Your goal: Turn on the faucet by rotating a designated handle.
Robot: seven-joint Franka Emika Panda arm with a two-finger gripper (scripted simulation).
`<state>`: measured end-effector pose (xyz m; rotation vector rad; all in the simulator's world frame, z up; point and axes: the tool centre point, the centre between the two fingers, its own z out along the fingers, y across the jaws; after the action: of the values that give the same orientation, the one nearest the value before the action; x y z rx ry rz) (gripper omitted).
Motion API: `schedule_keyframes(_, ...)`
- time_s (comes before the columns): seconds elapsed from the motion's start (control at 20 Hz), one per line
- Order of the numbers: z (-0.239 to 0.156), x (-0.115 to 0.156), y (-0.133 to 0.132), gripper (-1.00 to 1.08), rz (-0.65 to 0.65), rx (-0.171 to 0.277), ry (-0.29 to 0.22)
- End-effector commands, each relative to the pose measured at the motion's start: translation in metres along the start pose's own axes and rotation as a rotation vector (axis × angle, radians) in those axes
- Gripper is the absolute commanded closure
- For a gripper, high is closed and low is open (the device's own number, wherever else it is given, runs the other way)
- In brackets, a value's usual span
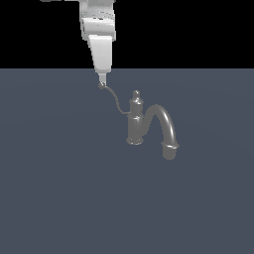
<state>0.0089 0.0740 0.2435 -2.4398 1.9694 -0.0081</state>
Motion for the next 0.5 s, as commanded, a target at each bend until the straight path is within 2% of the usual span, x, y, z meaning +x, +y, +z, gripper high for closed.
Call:
schedule_keyframes(0.0, 0.001, -0.002, 0.011, 1.08, -0.002, -0.008, 0.0)
schedule_keyframes(0.3, 0.001, -0.002, 0.029, 1.08, -0.003, -0.008, 0.0)
schedule_keyframes(0.45, -0.001, 0.007, 0.025, 1.08, 0.006, 0.002, 0.001)
